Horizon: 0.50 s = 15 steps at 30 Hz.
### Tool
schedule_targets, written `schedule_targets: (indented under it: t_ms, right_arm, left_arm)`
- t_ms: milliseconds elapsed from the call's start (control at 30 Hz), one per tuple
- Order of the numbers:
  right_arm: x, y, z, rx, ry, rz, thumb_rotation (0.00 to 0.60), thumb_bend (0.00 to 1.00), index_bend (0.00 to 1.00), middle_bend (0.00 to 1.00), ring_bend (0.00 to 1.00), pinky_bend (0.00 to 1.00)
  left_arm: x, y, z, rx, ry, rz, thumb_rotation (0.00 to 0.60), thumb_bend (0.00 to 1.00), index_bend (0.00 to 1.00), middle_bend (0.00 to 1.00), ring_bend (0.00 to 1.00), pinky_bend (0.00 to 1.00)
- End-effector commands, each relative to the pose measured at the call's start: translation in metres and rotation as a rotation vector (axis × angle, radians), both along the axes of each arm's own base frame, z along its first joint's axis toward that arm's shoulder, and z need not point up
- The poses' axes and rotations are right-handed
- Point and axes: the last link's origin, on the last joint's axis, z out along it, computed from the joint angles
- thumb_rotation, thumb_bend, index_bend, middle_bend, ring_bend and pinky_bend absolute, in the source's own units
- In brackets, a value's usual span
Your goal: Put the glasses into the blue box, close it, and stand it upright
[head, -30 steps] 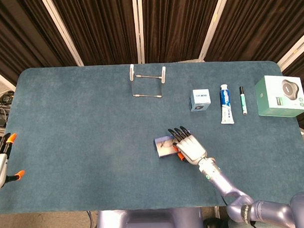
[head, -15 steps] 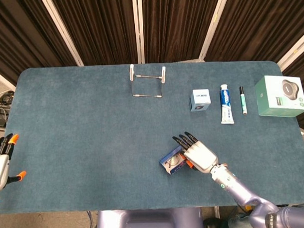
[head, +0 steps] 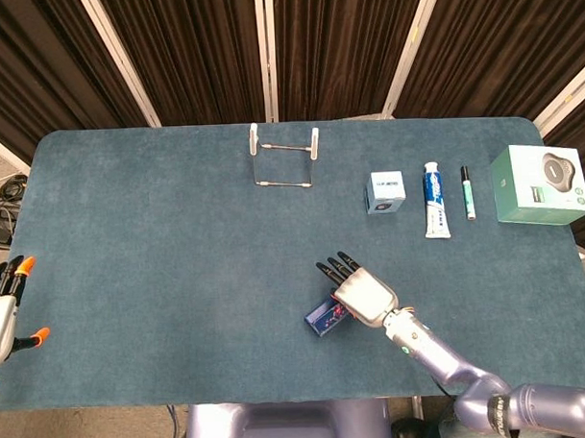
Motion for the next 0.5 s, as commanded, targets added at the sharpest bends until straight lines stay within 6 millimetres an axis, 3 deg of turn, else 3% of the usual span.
schedule_targets:
  t_ms: [33,367,500]
  right_arm:
    - [0.004,-0.0034,-0.0055,-0.001,0.013,-0.003,0.6,0.47,0.64,0.0,0.0,0.0]
    - [0.0076,-0.0069,-0.0117,-0.014,0.018,-0.017,0.6,0.47,0.63,0.0,0.0,0.0]
    - [0.0097,-0.0081,-0.0133,-0.021,0.008,-0.02,0.6,0.45,0.53,0.0,0.0,0.0]
  left_arm:
    - [-0.0002,0.0,0.0003,0.0,0.0,0.0,0.6,0.0,0.0,0.0,0.0,0.0]
    - [-0.0013,0.0,0.0008,0.002,0.0,0.004,0.6,0.0,0.0,0.0,0.0,0.0]
    - [-0.0015,0.0004,-0.0001,0.0,0.003,0.005,0.6,0.0,0.0,0.0,0.0,0.0]
